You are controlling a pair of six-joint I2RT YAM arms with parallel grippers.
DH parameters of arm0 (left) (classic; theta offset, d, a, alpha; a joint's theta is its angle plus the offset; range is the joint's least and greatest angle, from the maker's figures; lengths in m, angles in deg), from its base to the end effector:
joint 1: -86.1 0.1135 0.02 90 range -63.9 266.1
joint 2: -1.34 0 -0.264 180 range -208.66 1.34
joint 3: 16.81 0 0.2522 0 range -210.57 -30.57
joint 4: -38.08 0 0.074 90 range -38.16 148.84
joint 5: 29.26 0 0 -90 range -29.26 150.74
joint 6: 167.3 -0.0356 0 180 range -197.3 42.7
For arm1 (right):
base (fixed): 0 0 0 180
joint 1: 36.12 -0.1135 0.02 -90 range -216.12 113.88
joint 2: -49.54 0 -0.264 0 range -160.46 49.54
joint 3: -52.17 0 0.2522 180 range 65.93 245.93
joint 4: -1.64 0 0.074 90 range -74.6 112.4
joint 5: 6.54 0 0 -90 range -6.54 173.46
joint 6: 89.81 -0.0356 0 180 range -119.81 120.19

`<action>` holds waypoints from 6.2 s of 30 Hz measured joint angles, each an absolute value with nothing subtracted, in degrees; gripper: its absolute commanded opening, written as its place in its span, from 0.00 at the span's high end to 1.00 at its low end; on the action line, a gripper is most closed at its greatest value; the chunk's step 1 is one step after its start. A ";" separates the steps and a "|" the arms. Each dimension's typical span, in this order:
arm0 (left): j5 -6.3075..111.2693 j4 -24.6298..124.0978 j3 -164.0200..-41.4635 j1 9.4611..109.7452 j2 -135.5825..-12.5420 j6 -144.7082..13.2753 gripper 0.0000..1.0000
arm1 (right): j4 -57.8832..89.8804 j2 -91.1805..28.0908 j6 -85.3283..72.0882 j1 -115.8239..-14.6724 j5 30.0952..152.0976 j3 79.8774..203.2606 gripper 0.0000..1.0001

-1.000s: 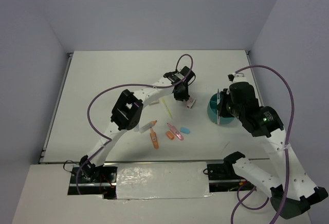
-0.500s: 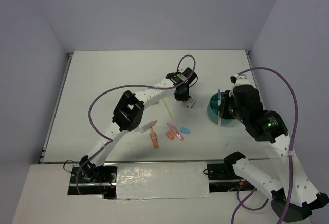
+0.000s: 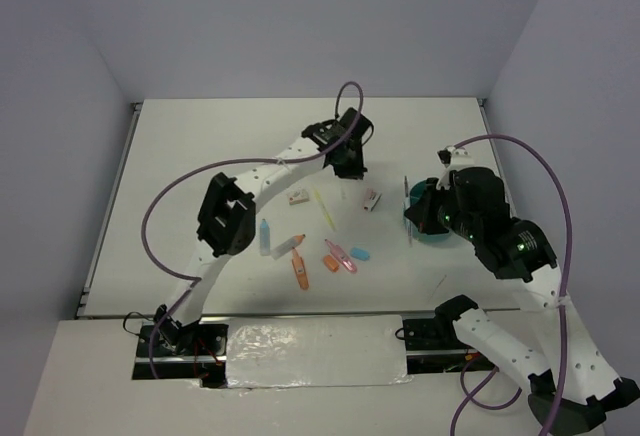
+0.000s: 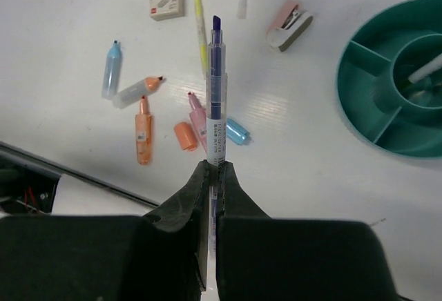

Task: Sort the stationery into containers
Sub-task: Pick up the pen cap from the center of the board, then close the pen cap on the pen.

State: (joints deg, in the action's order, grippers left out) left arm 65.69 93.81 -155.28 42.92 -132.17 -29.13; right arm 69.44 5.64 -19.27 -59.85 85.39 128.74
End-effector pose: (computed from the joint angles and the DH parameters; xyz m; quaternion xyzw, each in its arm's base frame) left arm 0.3829 -0.3551 0.2420 -0.0555 0.9396 -0.2115 0.2634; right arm 0.1201 0.0541 0.3696 -0.0408 0.8865 0.1834 0.4228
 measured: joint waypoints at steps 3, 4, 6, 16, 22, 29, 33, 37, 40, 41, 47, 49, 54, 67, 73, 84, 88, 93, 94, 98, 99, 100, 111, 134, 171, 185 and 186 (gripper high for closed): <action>63.62 91.26 -153.11 44.96 -125.37 -29.20 1.00 | 66.54 4.94 -20.10 -59.85 88.58 126.75 1.00; 62.22 88.90 -149.83 45.87 -121.57 -29.18 1.00 | 65.01 4.70 -20.65 -59.85 90.07 125.92 1.00; 58.35 84.09 -141.86 48.08 -113.15 -28.85 1.00 | 60.44 4.35 -22.61 -59.85 94.00 123.58 1.00; 39.75 42.14 -103.13 57.15 -80.48 -20.04 1.00 | 29.53 2.62 -41.26 -62.58 111.12 111.17 1.00; 33.52 30.47 -98.73 57.09 -72.98 -17.03 1.00 | 18.17 0.63 -45.85 -66.80 113.10 111.71 1.00; 30.87 28.68 -97.38 57.09 -70.51 -16.83 1.00 | 17.10 -0.51 -44.89 -68.61 113.00 115.32 1.00; 30.37 29.64 -96.50 57.09 -70.49 -16.70 1.00 | 17.08 -0.42 -43.62 -68.74 113.04 117.20 1.00; 30.35 29.99 -96.44 57.09 -70.40 -16.24 1.00 | 17.58 -0.42 -43.05 -69.55 113.30 118.47 1.00; 30.13 29.86 -96.44 57.09 -70.38 -15.28 1.00 | 17.91 -0.42 -42.70 -70.25 113.28 118.93 1.00; 29.96 29.75 -96.44 57.09 -70.38 -14.88 1.00 | 18.04 -0.42 -42.63 -70.40 113.26 118.99 1.00; 29.72 29.12 -96.44 57.09 -70.38 -13.57 1.00 | 18.50 -0.42 -42.31 -71.15 113.02 119.28 1.00; 29.72 28.92 -96.44 57.09 -70.38 -12.98 1.00 | 18.63 -0.42 -42.31 -71.37 112.80 119.30 1.00; 29.72 28.61 -96.44 56.96 -70.36 -12.44 1.00 | 19.30 -0.57 -42.31 -71.50 112.65 119.50 1.00; 29.76 27.87 -95.80 55.19 -70.36 -12.44 1.00 | 20.40 -1.01 -41.85 -71.74 111.29 121.33 1.00; 29.78 28.35 -95.80 55.19 -70.36 -12.61 1.00 | 20.73 -1.58 -41.32 -71.87 111.25 121.77 1.00; 29.98 30.01 -96.02 55.14 -70.47 -13.62 1.00 | 21.21 -2.45 -40.54 -72.17 110.98 121.86 1.00; 30.52 31.30 -97.27 55.14 -70.60 -14.64 1.00 | 21.84 -2.47 -40.34 -72.26 110.85 121.86 1.00; 30.98 32.42 -99.32 55.14 -70.82 -16.09 1.00 | 22.74 -2.47 -39.97 -72.26 110.48 121.86 1.00; 31.07 32.46 -99.48 55.14 -70.82 -16.17 1.00 | 22.91 -2.47 -39.88 -72.26 110.37 121.86 1.00; 31.07 32.66 -99.50 55.14 -71.04 -16.98 1.00 | 23.68 -2.47 -39.44 -72.26 109.87 121.88 1.00; 31.05 32.66 -99.50 55.14 -71.21 -17.09 1.00 | 23.79 -2.47 -39.31 -72.26 109.72 121.88 1.00; 31.05 32.66 -99.50 55.12 -71.32 -17.20 1.00 | 24.03 -2.47 -39.20 -72.26 109.56 121.99 1.00; 31.07 34.10 -99.48 55.10 -71.56 -18.27 1.00 | 25.07 -2.45 -38.00 -72.26 108.27 124.02 1.00; 31.03 33.77 -97.97 55.10 -71.56 -18.45 1.00 | 27.11 -2.45 -37.43 -72.26 106.57 124.04 1.00; 36.47 28.07 -96.15 53.31 -69.24 -16.85 1.00 | 25.82 -6.93 -33.69 -72.85 102.15 131.06 1.00; 37.85 28.18 -96.94 53.42 -68.37 -19.06 1.00 | 33.49 -11.50 -26.46 -71.06 105.63 140.06 1.00; 37.93 28.42 -96.94 53.42 -68.30 -19.12 1.00 | 33.86 -11.61 -26.09 -70.93 105.76 140.30 1.00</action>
State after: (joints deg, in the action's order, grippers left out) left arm 37.93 28.42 -96.94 53.42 -68.30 -19.12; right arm 33.86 -11.61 -26.09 -70.93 105.76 140.30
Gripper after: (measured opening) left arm 0.221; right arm 0.039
